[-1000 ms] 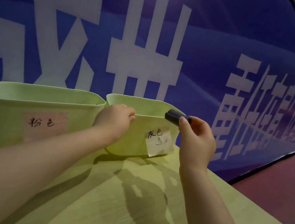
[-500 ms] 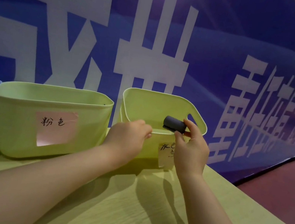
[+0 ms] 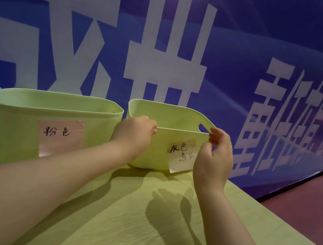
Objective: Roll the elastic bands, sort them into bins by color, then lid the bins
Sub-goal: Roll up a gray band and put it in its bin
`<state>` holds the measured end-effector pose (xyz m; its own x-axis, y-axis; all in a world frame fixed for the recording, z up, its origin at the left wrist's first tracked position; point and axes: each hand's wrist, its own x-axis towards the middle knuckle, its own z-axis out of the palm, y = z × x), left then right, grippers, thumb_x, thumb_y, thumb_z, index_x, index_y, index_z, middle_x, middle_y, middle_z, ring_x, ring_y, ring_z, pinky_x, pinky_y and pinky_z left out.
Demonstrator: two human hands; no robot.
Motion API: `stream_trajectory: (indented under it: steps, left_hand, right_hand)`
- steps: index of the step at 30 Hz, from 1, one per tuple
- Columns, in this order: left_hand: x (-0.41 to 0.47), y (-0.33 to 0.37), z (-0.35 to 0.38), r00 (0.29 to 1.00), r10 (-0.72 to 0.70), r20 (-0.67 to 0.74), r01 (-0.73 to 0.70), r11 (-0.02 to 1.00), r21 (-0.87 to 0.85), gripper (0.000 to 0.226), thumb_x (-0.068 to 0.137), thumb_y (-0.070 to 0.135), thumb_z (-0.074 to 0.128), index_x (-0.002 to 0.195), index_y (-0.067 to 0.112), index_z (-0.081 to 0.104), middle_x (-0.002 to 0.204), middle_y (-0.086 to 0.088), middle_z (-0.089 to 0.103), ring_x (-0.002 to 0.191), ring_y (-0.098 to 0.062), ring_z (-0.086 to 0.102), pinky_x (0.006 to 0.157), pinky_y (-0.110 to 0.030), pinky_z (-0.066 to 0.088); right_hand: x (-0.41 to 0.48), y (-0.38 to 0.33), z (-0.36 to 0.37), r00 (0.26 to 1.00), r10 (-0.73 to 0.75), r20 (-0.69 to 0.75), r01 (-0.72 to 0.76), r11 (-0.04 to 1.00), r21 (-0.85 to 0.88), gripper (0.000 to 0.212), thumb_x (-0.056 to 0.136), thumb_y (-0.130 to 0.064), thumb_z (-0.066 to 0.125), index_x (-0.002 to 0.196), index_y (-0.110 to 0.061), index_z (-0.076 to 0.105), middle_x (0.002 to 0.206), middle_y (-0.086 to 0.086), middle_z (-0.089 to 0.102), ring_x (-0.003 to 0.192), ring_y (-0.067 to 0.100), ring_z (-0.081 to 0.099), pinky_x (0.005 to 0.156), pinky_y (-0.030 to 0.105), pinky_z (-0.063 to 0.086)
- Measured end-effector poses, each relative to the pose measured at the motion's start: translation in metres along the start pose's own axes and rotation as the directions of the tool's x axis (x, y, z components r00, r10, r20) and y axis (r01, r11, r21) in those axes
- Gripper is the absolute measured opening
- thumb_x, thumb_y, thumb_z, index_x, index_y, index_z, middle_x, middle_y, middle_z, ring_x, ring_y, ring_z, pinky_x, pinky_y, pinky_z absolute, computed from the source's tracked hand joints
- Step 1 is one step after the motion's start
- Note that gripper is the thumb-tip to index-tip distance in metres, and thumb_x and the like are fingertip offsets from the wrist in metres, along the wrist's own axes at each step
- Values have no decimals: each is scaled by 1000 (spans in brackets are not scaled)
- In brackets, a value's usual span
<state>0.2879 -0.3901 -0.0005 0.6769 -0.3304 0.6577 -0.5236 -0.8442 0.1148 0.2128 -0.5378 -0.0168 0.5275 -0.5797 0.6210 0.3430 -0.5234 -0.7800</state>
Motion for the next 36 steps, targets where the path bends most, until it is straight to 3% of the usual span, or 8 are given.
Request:
stream_trajectory:
  steps: [3,7,18,23,29,33,36]
  left_hand:
    - [8,-9,0,999,-35,-17,36,998,42,30,100,24,33,98,12,61,90,-4,58,80,-24,55,66,-34,46]
    - [14,-15,6,998,-63,-2,63,995,76,30,100,23,33,93,11,59,87,-5,58,77,-23,53,62,-32,42]
    - [34,-17,11,985,-164,46,162,986,40,29,99,23,36,76,13,50,77,-4,52,71,-21,49,54,-29,30]
    - [41,-15,7,978,-173,115,171,985,29,28,99,23,36,88,10,58,82,-5,55,77,-22,51,62,-29,35]
    - [42,-16,7,972,-190,136,201,977,-68,27,99,23,37,88,11,59,87,-6,60,79,-22,61,62,-29,40]
    - [42,-15,6,965,-224,135,239,965,-106,24,98,27,42,99,13,62,92,-5,64,79,-19,63,68,-30,47]
    - [38,-16,4,956,-241,166,260,960,-101,29,95,31,48,115,12,56,108,-6,61,91,-20,60,80,-32,49]
  right_hand:
    - [0,-1,0,1000,-2,29,3,1000,-22,23,94,-9,39,103,-24,53,97,-8,58,83,8,53,70,22,38]
    - [-1,-2,2,997,-35,71,38,998,-51,21,94,-11,40,94,-28,51,80,-16,56,67,5,50,54,14,35]
    - [-4,-3,4,995,-44,87,47,998,-35,23,92,-11,41,97,-20,62,77,-15,58,65,7,51,59,25,40]
    - [-5,-5,6,995,-58,87,61,997,-39,23,92,-11,42,95,-22,61,73,-18,56,66,9,52,65,35,46]
    - [-5,-7,6,994,-76,83,79,996,-29,21,92,-12,42,93,-24,60,74,-18,56,66,11,53,68,39,48]
    - [-7,-4,8,992,-76,100,79,996,-34,22,92,-12,43,90,-29,56,73,-16,58,67,14,54,72,43,48]
    - [-8,-2,7,989,-92,111,95,995,-14,21,92,-11,44,91,-27,58,72,-13,59,63,12,53,66,39,48]
